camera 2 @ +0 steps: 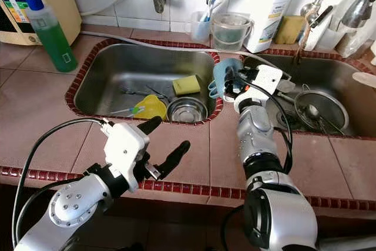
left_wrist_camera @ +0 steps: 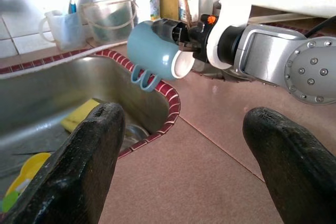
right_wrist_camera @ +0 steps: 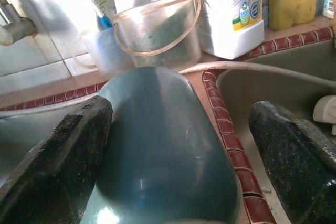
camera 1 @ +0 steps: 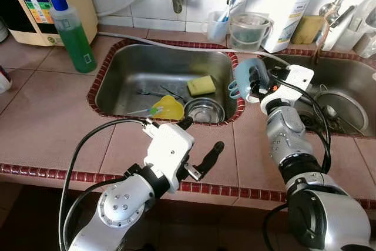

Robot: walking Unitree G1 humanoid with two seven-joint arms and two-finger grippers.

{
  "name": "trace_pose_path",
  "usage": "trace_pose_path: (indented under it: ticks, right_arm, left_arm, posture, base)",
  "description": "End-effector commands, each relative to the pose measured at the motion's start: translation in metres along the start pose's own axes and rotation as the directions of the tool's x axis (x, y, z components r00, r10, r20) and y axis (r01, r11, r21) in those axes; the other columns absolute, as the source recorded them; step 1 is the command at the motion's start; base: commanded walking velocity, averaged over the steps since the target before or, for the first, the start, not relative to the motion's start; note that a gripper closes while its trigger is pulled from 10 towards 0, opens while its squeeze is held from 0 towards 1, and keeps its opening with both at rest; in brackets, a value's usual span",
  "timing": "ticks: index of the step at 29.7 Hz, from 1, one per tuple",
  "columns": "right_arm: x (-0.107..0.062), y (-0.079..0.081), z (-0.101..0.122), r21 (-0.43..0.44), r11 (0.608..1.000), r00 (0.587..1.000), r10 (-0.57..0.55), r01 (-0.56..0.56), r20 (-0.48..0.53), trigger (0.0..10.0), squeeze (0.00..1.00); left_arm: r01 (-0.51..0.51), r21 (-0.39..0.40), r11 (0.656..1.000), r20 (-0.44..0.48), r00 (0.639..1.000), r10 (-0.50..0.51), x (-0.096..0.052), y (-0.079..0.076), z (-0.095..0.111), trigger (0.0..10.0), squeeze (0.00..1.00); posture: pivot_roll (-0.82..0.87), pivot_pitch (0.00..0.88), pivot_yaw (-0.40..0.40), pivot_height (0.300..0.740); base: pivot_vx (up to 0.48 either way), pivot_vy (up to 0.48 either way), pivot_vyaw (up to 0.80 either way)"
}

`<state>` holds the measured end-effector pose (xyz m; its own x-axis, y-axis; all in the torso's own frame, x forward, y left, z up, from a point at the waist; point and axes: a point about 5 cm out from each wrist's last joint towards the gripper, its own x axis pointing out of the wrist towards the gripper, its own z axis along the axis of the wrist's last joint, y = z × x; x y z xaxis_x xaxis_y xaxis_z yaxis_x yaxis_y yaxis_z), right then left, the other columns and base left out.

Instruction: Kitchen organization

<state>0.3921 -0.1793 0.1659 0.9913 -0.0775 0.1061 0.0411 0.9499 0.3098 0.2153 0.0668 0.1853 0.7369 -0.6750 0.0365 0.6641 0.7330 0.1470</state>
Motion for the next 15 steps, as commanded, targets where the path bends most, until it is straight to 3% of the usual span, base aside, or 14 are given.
trace_pose_path:
  ticks: [1, 9, 15]
  right_arm:
    - [-0.016, -0.019, -0.033, 0.002, 0.996, 0.987, -0.090, 0.092, -0.133, 10.0, 0.00]
    - [-0.020, -0.020, -0.037, 0.003, 0.995, 0.988, -0.099, 0.100, -0.123, 10.0, 0.00]
    - [-0.020, -0.020, -0.024, 0.050, 0.995, 0.996, -0.091, 0.092, -0.016, 10.0, 0.00]
  left_arm:
    - [0.011, 0.012, 1.000, 0.022, 1.000, -0.011, -0.002, -0.001, 0.005, 10.0, 0.00]
    - [0.015, 0.017, 1.000, 0.022, 1.000, -0.015, -0.002, 0.001, 0.005, 10.0, 0.00]
    - [0.017, 0.019, 1.000, 0.018, 1.000, -0.017, -0.002, 0.001, 0.005, 10.0, 0.00]
  posture:
    - [-0.07, 0.164, 0.005, 0.740]
    - [-0.07, 0.167, 0.012, 0.740]
    - [-0.07, 0.171, 0.013, 0.740]
  base:
    - [0.000, 0.000, 0.00]
    - [0.000, 0.000, 0.00]
    - [0.000, 0.000, 0.00]
